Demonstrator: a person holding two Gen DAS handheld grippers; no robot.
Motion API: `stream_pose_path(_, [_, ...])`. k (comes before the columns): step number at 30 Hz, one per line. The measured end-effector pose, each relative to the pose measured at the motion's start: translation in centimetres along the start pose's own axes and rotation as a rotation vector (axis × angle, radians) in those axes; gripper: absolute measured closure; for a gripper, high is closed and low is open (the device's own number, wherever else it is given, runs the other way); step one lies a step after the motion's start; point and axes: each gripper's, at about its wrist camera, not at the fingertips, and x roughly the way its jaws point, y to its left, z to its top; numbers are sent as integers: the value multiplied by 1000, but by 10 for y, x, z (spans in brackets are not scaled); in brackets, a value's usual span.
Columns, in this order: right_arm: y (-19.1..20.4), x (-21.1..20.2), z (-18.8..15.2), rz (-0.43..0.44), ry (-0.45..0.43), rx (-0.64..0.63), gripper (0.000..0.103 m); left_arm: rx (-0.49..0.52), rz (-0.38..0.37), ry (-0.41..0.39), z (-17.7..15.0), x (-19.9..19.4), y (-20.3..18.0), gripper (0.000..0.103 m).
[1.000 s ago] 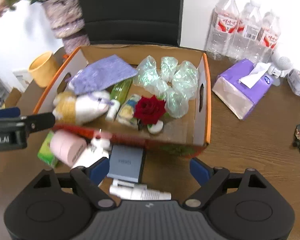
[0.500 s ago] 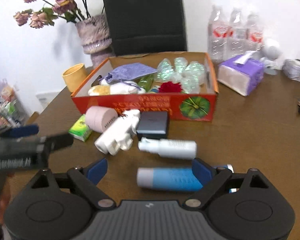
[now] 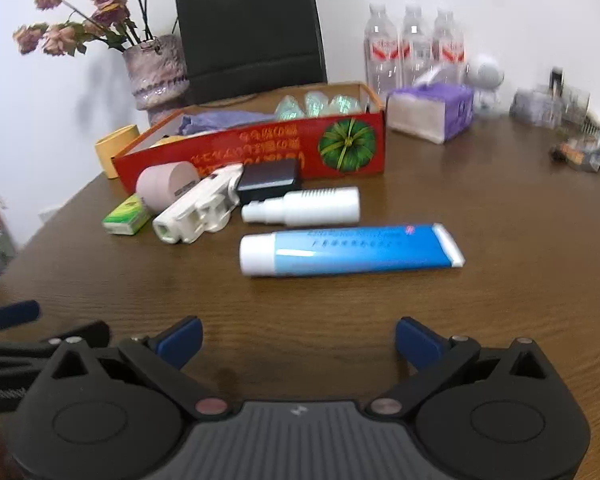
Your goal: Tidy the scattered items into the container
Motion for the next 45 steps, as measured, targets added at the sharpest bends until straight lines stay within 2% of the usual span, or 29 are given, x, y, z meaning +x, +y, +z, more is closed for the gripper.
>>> stream_pose_path(2, [1, 5, 0, -1, 18, -10, 0, -9, -3, 9, -1, 4, 1, 0])
stream_pose_path(7, [11, 10, -8, -67, 5, -82, 0, 17, 20, 5, -4, 6, -2, 0])
stream_pose_path(13, [12, 7, -10, -63, 5, -88, 0, 6, 6, 36, -5, 10, -2, 0])
stream_pose_path(45, [12, 2, -15, -59, 4, -86, 0, 0, -1, 37, -5, 10, -3, 0])
